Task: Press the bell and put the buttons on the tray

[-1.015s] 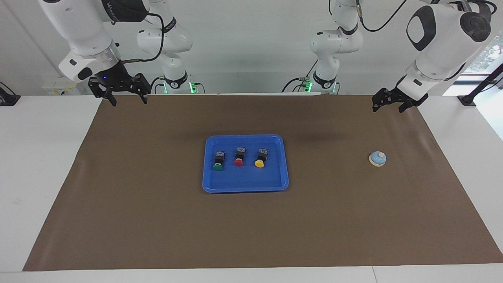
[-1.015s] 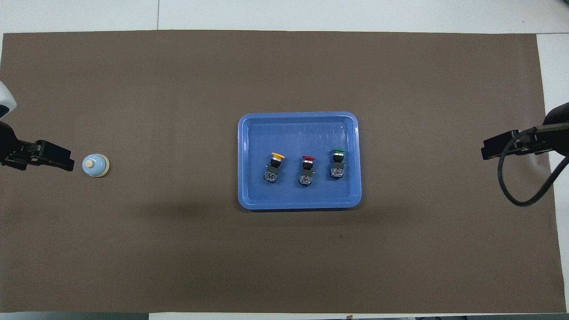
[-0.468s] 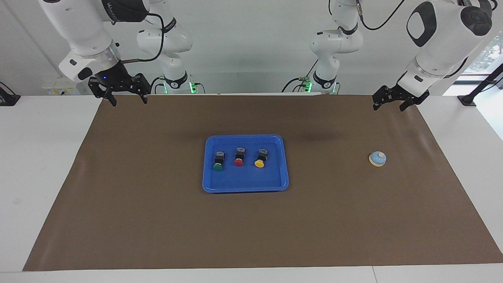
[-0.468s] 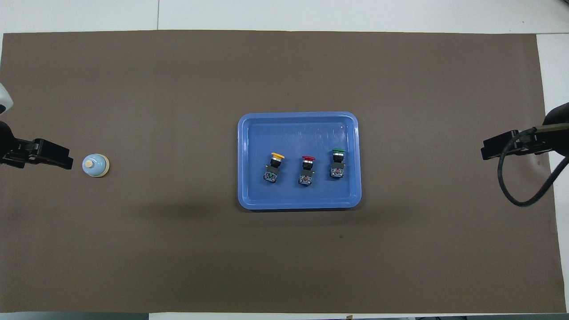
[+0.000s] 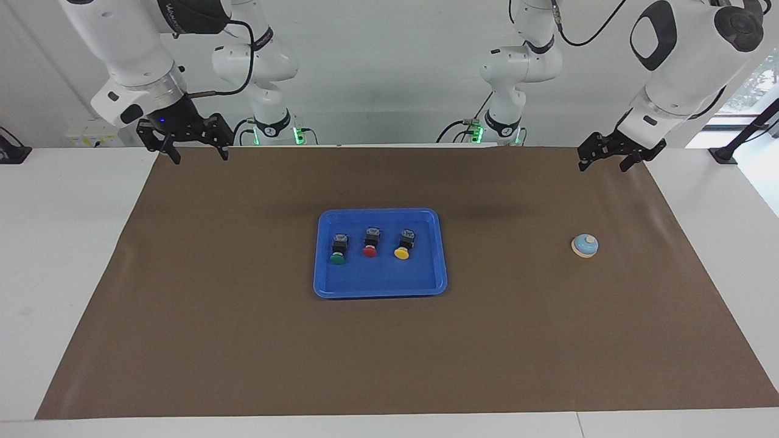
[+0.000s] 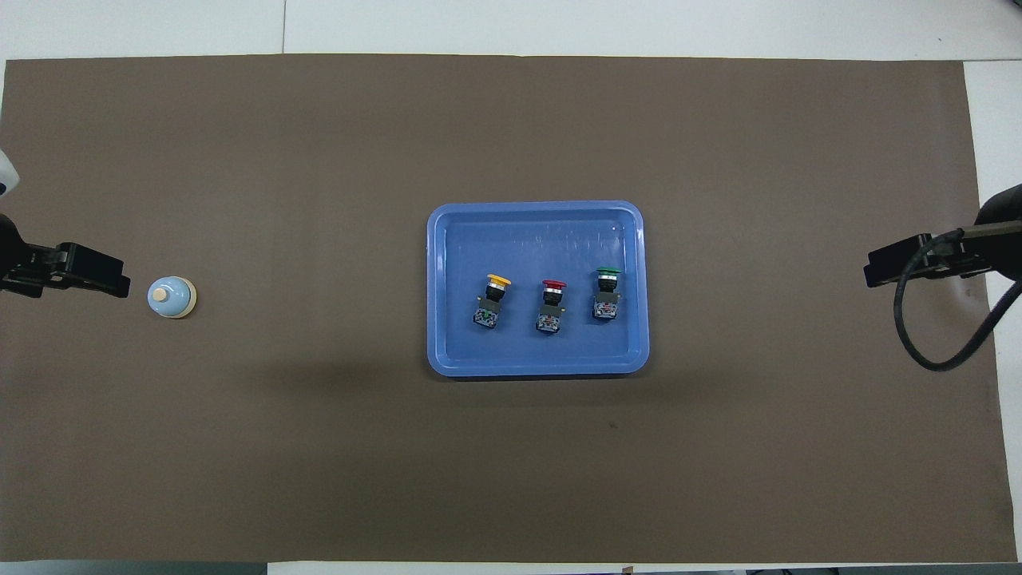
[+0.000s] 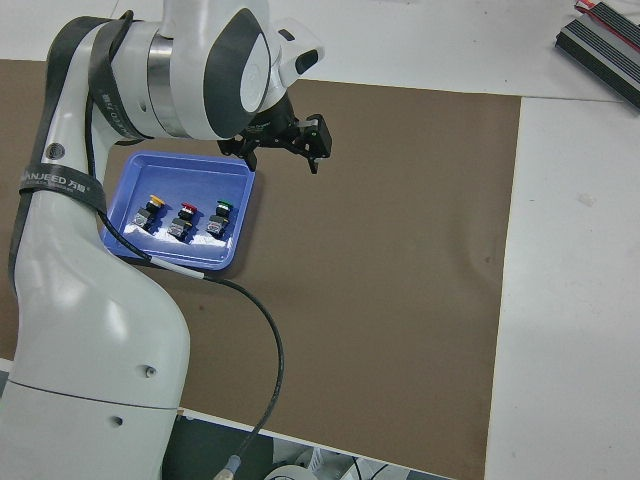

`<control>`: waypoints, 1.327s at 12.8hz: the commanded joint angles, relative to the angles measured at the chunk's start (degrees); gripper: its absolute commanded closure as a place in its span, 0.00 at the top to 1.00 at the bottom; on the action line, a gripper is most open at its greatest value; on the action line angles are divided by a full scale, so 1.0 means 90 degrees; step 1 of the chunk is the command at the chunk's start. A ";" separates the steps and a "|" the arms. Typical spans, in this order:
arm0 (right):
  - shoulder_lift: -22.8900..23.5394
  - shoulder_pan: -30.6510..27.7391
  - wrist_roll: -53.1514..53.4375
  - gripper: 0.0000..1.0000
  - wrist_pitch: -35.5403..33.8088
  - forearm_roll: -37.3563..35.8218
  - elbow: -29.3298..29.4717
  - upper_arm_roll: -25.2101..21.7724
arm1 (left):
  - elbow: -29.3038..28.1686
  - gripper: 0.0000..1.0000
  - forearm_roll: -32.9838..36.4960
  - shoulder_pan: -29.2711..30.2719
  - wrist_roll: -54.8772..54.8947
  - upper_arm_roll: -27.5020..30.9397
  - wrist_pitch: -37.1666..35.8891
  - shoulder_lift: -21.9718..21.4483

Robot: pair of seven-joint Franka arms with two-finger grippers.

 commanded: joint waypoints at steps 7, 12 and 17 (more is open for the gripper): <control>-0.0099 -0.0125 -0.0119 1.00 -0.0065 -0.0092 -0.0071 0.0098 | 0.0099 1.00 -0.0001 -0.0054 -0.0269 -0.0061 0.0119 0.0024; -0.0099 -0.0125 -0.0110 1.00 -0.0065 -0.0092 -0.0071 0.0098 | 0.0099 1.00 -0.0001 0.0024 -0.0269 -0.0051 0.0119 0.0024; -0.0099 -0.0125 -0.0119 1.00 -0.0065 -0.0092 -0.0071 0.0098 | 0.0099 1.00 -0.0001 0.0025 -0.0269 -0.0051 0.0109 0.0024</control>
